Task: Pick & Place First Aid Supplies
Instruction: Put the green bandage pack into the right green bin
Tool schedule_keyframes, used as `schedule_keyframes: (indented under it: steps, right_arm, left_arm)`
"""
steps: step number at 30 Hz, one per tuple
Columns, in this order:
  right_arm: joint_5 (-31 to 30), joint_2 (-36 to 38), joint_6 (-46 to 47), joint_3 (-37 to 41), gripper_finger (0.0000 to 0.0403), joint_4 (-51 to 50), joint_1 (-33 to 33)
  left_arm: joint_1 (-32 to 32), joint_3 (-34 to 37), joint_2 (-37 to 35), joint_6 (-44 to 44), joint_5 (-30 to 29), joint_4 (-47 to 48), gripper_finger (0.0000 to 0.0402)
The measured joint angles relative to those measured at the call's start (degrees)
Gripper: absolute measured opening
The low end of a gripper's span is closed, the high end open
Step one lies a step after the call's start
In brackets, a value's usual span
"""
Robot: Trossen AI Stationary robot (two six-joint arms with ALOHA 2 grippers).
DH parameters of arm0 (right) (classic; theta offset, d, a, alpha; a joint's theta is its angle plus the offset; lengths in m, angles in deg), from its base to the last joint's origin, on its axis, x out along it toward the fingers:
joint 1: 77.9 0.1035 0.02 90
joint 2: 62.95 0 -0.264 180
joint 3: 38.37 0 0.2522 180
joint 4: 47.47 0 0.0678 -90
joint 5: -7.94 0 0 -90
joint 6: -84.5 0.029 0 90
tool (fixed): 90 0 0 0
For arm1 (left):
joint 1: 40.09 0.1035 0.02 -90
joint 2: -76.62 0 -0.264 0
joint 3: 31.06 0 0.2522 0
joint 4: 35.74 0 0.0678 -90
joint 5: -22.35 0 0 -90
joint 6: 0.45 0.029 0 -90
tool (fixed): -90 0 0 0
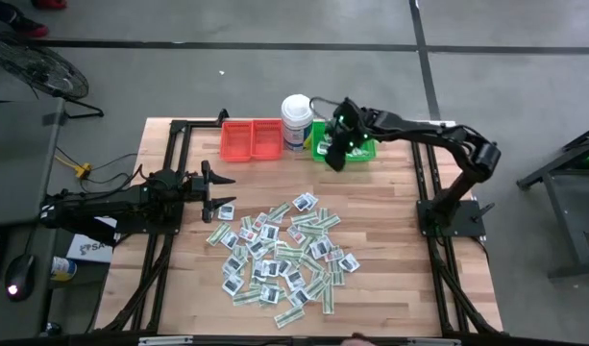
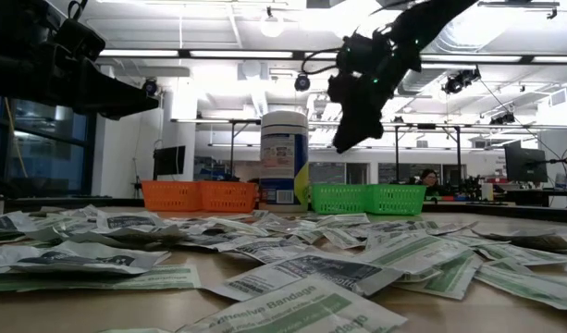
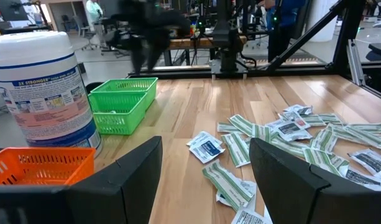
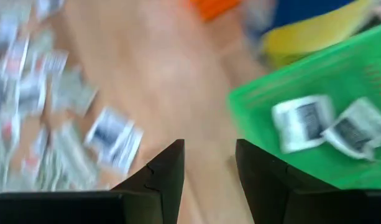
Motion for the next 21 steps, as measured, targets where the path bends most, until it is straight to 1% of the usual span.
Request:
schedule_keyframes:
  steps: [2, 5, 8, 10, 15, 21]
  right_arm:
    - [-0.04, 0.62, -2.96, 0.00, 0.0138, -4.02, 1.68]
    - [-0.20, 1.30, -3.09, 0.00, 0.0138, -8.93, 4.63]
    - [-0.15, 1.59, -0.35, 0.00, 0.0138, -12.39, 8.17]
    - [-0.01, 1.59, 3.90, 0.59, 0.0138, -13.64, 10.24]
    - [-0.03, 2.64, 17.26, 7.06, 0.0138, -10.43, 14.47]
    - [-0.48, 4.52, 28.61, 16.98, 0.0138, -0.31, 18.68]
  left_arm:
    - [0.00, 0.00, 0.02, 0.00, -0.01, 0.02, 0.0238]
    - [0.01, 0.00, 0.01, -0.01, 0.00, 0.00, 0.0238]
    - [0.00, 0.00, 0.00, 0.00, 0.00, 0.00, 0.0238]
    - [0.02, 0.00, 0.02, 0.00, -0.02, 0.00, 0.0238]
    - [0.01, 0.00, 0.00, 0.00, -0.01, 0.00, 0.0238]
    - [0.02, 0.00, 0.00, -0.02, 0.00, -0.02, 0.0238]
